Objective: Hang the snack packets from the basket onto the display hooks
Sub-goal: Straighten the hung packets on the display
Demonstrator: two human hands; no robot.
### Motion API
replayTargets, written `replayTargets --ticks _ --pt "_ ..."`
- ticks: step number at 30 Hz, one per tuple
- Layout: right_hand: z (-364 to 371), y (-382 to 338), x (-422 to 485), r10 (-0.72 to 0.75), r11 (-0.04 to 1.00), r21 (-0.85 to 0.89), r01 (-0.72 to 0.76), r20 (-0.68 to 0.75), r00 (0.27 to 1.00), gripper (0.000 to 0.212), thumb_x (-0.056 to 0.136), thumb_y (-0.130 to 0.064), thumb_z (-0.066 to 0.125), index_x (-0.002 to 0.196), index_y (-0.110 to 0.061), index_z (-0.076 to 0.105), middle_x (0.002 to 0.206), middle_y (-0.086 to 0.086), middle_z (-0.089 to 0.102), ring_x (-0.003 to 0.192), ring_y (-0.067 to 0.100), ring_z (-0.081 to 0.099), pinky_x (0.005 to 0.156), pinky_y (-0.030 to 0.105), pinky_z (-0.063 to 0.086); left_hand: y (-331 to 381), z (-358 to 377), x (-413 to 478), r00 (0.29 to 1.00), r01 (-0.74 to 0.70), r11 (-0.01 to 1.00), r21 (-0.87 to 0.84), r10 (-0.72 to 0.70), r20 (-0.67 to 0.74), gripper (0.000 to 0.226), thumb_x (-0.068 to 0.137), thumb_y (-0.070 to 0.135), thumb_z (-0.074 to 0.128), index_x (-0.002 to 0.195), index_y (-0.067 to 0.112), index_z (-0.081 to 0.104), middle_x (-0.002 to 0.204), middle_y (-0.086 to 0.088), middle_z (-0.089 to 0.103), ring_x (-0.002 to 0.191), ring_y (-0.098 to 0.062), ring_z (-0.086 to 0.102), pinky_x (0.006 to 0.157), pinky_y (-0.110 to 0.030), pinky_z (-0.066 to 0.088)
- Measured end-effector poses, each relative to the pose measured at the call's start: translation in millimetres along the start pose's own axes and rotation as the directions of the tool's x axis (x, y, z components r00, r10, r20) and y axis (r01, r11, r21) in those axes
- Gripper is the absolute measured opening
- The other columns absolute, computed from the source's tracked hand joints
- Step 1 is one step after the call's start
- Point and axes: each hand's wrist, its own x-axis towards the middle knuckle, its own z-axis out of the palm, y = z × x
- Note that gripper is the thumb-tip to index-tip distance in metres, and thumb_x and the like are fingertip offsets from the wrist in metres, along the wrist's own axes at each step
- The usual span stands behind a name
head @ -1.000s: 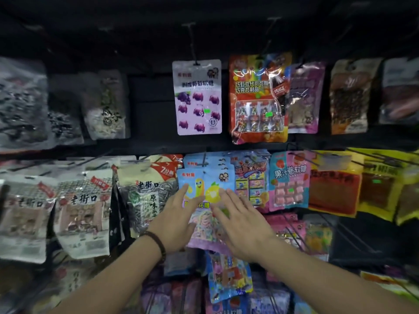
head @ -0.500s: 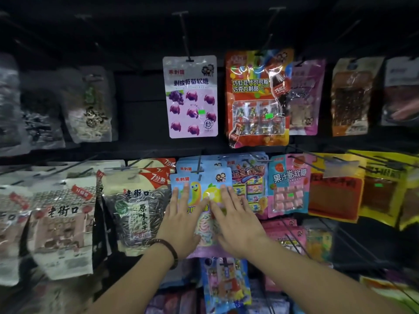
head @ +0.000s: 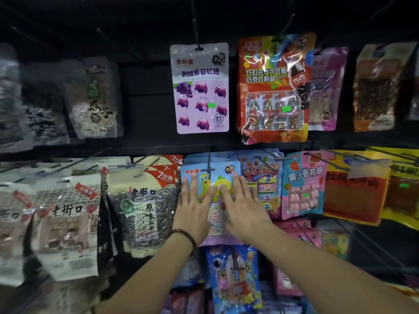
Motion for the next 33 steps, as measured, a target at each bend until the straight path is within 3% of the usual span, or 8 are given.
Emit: replayTargets --ticks 6,11,15,19,22,25,29,33 --pt "-4 -4 8 0.024 0.999 -0.029 -0.024 0.027 0.999 0.103 0.099 -0.05 0.06 0.169 -0.015 -0.007 0.171 0.029 -0.026 0.162 0.049 -0.014 0.13 0.064 0.015 3 -1 7 1.0 0.008 1.0 0.01 -0.009 0.024 0.113 0.092 0.015 0.072 0.167 0.039 -0.009 0.166 -0.025 -0.041 0.154 -0.053 -0.033 0.133 -0.062 0.009" --pt "-17 -9 6 0.033 0.999 -0.007 -0.033 0.045 0.998 0.094 0.099 -0.047 0.059 0.168 -0.014 0.004 0.173 0.03 -0.017 0.162 0.05 -0.007 0.13 0.065 0.017 0 -10 -1 0.997 -0.006 1.0 -0.019 0.008 0.071 0.116 0.092 0.033 0.076 0.168 0.031 -0.011 0.17 -0.022 -0.036 0.157 -0.048 -0.029 0.134 -0.059 0.007" --pt "-35 -25 -14 0.05 0.995 -0.087 -0.042 0.086 0.995 0.099 0.096 -0.053 0.064 0.167 -0.01 0.01 0.173 0.03 -0.006 0.162 0.051 0.0 0.127 0.066 0.018 -1 -24 -46 0.989 -0.116 0.978 -0.174 0.096 -0.115 0.085 0.093 0.044 0.067 0.164 0.018 0.027 0.175 -0.021 0.014 0.164 -0.041 0.012 0.133 -0.053 0.023" --pt "-54 -65 -34 -0.1 0.995 0.006 0.1 -0.01 0.995 0.082 0.094 -0.045 0.067 0.158 -0.011 0.029 0.159 0.023 0.03 0.147 0.041 0.031 0.117 0.054 0.041 -24 -30 -91 0.938 -0.093 0.985 -0.145 0.038 -0.344 0.051 0.092 0.035 0.067 0.138 0.014 0.057 0.147 -0.016 0.052 0.134 -0.041 0.051 0.114 -0.055 0.045" --pt "-57 -100 -41 -0.28 0.96 -0.003 0.28 -0.09 0.956 0.08 0.094 -0.031 0.065 0.159 -0.01 0.025 0.161 0.024 0.027 0.151 0.043 0.026 0.121 0.054 0.035 -59 -35 -106 0.91 0.051 0.991 -0.122 -0.096 -0.403 0.062 0.089 0.038 0.072 0.138 0.008 0.05 0.144 -0.025 0.048 0.13 -0.047 0.051 0.113 -0.056 0.042" --pt "-54 -132 -36 -0.357 0.934 -0.048 0.354 -0.095 0.929 0.096 0.094 -0.031 0.069 0.166 -0.011 0.009 0.172 0.024 0.008 0.161 0.044 0.008 0.129 0.059 0.023 -99 -34 -112 0.965 0.174 0.985 -0.001 -0.171 -0.2 0.099 0.082 0.054 0.071 0.159 0.006 0.032 0.166 -0.032 0.027 0.155 -0.05 0.025 0.128 -0.06 0.025" --pt "-46 -165 -13 -0.328 0.944 -0.062 0.324 -0.057 0.943 0.117 0.09 -0.037 0.076 0.169 -0.017 -0.008 0.175 0.023 -0.017 0.163 0.045 -0.01 0.13 0.065 0.011 -137 -22 -107 0.978 0.206 0.973 0.101 -0.21 0.023 0.127 0.082 0.077 0.057 0.17 0.017 -0.012 0.179 -0.018 -0.008 0.164 -0.044 -0.014 0.132 -0.063 0.013" --pt "-33 -183 9 -0.234 0.972 -0.018 0.234 -0.001 0.972 0.128 0.085 -0.053 0.079 0.169 -0.019 -0.011 0.173 0.024 -0.026 0.162 0.048 -0.015 0.129 0.068 0.006 -144 -25 -95 0.972 0.2 0.975 0.096 -0.209 0.108 0.123 0.082 0.079 0.045 0.167 0.022 -0.022 0.177 -0.012 -0.022 0.162 -0.043 -0.021 0.132 -0.063 0.013"
